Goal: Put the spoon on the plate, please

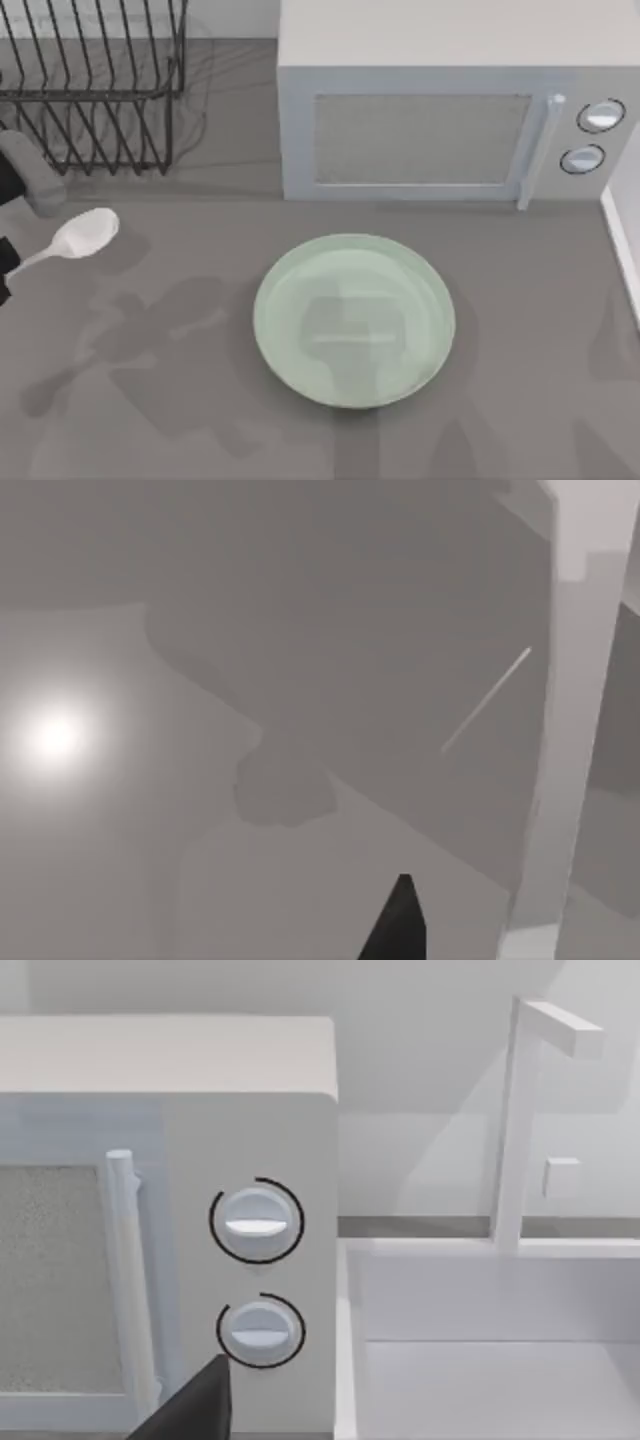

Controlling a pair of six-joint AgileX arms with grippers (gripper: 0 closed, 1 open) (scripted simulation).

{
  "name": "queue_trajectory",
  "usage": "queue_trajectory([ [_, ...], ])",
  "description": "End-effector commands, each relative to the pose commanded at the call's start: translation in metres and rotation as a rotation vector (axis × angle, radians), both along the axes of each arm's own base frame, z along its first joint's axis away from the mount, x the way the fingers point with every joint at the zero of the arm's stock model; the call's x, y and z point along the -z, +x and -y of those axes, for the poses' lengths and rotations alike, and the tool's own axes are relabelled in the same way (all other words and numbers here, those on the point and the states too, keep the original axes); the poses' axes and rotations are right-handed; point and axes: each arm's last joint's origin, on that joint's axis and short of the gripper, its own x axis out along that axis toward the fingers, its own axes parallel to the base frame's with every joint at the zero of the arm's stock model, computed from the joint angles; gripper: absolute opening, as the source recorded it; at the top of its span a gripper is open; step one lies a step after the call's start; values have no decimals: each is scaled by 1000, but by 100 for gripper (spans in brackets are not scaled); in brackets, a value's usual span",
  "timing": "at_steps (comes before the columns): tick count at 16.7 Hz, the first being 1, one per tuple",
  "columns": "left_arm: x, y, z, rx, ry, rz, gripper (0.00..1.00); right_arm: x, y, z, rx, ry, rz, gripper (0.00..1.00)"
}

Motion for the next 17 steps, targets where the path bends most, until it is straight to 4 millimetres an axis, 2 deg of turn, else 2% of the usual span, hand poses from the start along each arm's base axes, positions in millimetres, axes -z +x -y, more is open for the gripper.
queue_trajectory([
  [4,-5,2,9,124,-6,2,0,0,0,0,0,0,0,100],
  [8,-16,6,33,466,-16,8,0,0,0,0,0,0,0,100],
  [12,-25,11,70,1004,-32,5,0,0,0,0,0,0,0,100],
  [17,-25,15,126,1807,-80,-19,0,0,0,0,0,0,0,100],
])
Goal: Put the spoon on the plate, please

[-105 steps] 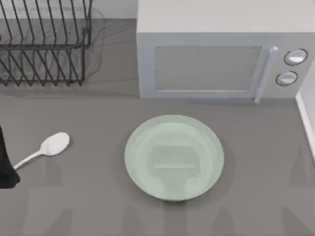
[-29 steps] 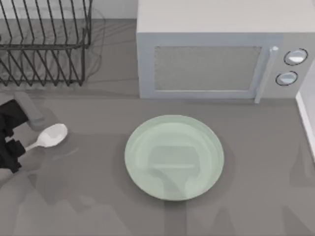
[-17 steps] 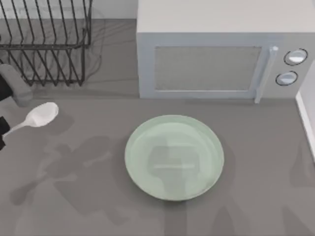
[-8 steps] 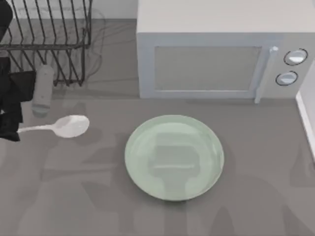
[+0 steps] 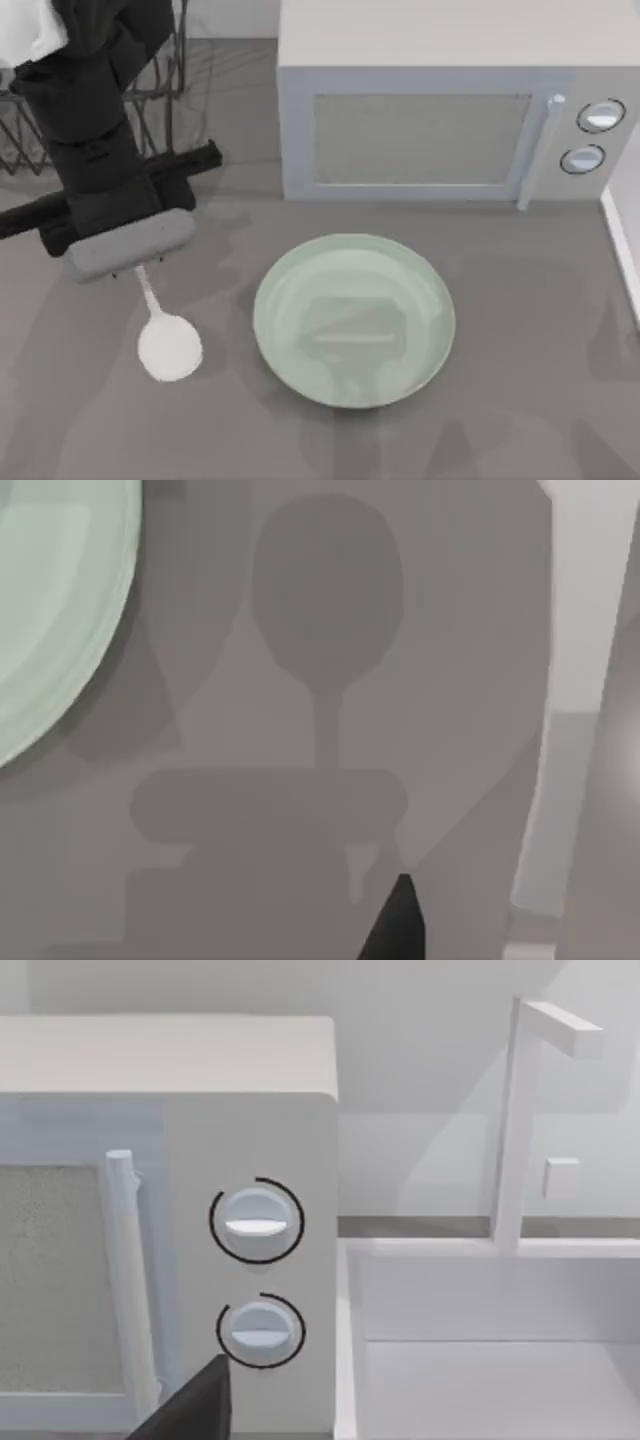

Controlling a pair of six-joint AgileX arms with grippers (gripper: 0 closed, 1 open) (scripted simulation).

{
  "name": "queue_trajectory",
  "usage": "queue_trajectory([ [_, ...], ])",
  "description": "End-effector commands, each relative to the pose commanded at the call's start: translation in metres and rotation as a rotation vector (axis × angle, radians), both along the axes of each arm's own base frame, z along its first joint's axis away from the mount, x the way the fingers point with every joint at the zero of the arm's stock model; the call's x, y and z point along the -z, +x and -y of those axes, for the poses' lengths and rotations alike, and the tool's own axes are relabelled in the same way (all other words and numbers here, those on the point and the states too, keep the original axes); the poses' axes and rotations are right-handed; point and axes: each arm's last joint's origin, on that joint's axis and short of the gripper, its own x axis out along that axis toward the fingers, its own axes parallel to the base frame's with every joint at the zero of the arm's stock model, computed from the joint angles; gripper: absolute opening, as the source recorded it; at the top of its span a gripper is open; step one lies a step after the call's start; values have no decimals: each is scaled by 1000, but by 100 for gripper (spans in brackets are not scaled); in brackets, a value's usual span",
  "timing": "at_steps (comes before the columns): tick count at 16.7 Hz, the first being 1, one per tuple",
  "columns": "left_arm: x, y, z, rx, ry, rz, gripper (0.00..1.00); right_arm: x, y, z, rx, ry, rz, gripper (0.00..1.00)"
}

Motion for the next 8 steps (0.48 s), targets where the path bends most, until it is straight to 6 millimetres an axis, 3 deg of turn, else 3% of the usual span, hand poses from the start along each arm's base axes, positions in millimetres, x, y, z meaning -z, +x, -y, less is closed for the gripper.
queue_trajectory([
  [8,21,-1,92,1093,-70,-39,0,0,0,0,0,0,0,100],
])
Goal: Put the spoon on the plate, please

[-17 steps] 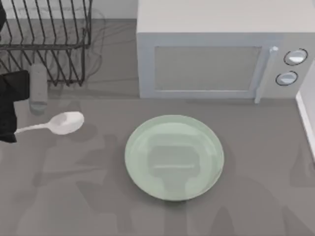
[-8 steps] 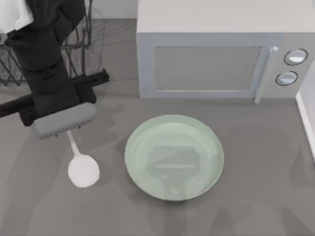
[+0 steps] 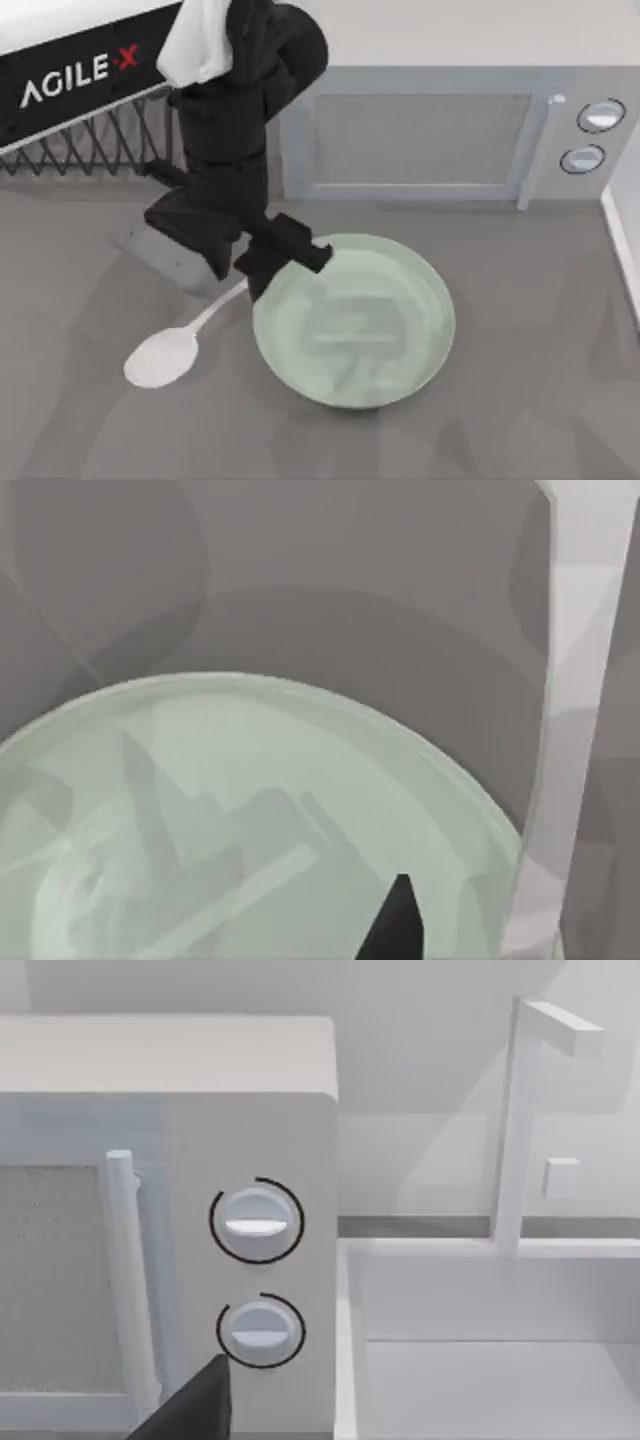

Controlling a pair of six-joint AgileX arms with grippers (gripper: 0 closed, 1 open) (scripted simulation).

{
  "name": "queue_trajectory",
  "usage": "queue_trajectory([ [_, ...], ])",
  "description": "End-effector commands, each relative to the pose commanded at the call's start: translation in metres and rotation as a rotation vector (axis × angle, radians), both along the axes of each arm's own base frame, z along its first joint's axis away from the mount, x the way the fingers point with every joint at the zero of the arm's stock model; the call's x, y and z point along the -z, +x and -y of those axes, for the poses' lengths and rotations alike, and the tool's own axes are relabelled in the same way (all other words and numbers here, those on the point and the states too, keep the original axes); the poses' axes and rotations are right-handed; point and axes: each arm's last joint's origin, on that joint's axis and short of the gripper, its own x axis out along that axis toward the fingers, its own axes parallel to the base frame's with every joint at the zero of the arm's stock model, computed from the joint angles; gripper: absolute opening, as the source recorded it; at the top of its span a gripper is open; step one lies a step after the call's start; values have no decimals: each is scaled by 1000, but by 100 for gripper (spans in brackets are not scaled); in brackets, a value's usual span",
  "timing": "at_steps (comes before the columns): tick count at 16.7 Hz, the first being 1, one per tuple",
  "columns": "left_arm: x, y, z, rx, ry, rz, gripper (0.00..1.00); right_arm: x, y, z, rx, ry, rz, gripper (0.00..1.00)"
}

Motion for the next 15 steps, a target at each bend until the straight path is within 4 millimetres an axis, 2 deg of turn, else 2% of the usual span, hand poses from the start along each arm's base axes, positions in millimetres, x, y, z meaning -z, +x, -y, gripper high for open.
queue_trajectory([
  [5,16,-2,49,496,-40,26,0,0,0,0,0,0,0,100],
  [8,25,-2,71,706,-51,56,0,0,0,0,0,0,0,100],
  [12,34,0,91,871,-51,95,0,0,0,0,0,0,0,100],
  [15,36,1,96,915,-49,110,0,0,0,0,0,0,0,100],
])
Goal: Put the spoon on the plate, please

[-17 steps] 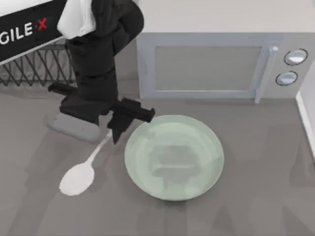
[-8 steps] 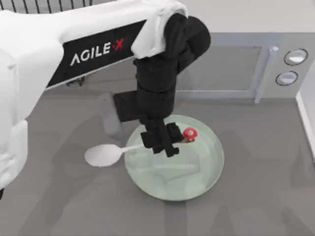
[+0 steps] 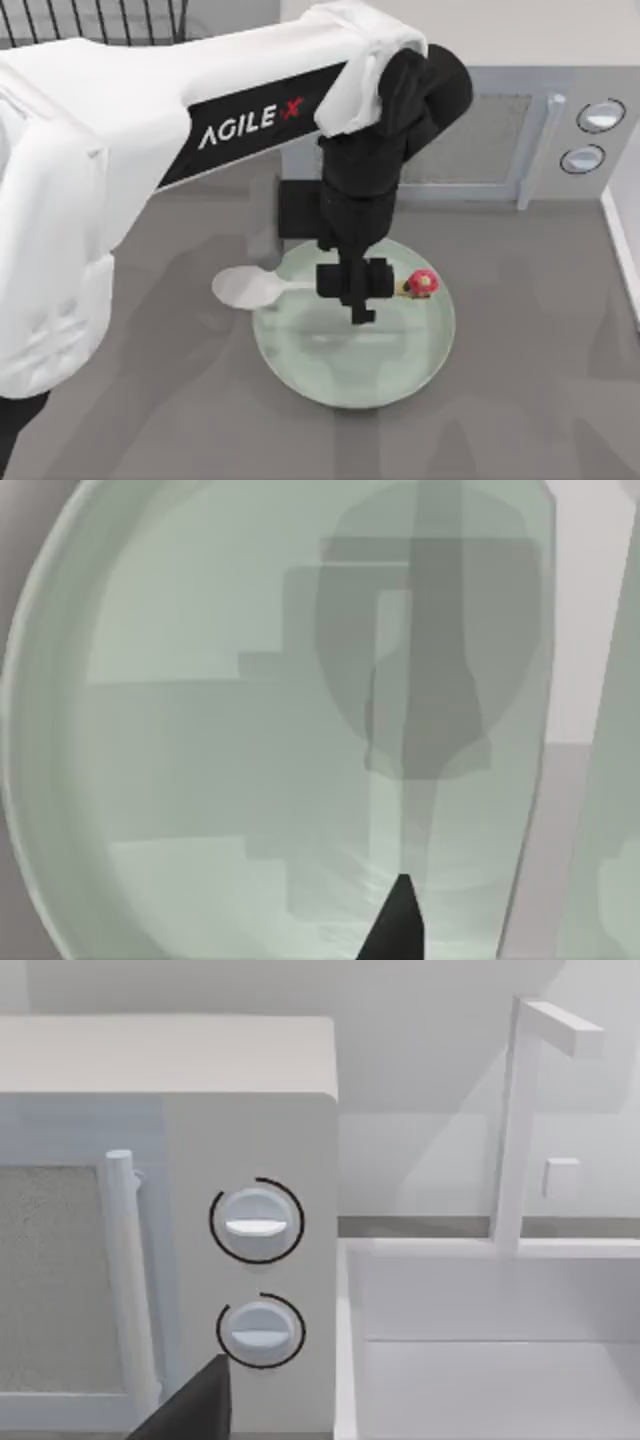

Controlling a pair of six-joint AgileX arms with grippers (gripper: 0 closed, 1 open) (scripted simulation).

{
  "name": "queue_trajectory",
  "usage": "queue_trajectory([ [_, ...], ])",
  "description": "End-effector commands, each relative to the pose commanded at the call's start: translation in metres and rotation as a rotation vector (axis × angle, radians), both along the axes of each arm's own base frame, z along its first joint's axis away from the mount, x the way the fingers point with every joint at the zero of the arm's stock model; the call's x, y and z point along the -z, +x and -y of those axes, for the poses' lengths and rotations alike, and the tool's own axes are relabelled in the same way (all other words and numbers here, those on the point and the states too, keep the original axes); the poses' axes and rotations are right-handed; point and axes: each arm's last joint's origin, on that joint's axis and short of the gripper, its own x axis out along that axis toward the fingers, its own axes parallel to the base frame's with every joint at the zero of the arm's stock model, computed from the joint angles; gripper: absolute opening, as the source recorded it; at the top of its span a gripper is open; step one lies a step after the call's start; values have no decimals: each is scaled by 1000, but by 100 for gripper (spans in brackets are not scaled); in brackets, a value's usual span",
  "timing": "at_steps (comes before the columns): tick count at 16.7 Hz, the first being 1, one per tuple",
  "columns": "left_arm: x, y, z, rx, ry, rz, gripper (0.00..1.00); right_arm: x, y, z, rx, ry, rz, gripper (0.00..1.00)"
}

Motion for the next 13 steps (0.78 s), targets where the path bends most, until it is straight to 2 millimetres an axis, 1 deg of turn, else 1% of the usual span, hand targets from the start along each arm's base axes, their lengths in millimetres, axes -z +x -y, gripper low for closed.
queue_trajectory([
  [7,-1,0,-2,-2,-1,-4,0,0,0,0,0,0,0,100],
  [9,-5,-4,-2,12,-4,-9,0,0,0,0,0,0,0,100],
  [13,-19,-19,-1,66,-24,-19,0,0,0,0,0,0,0,100],
])
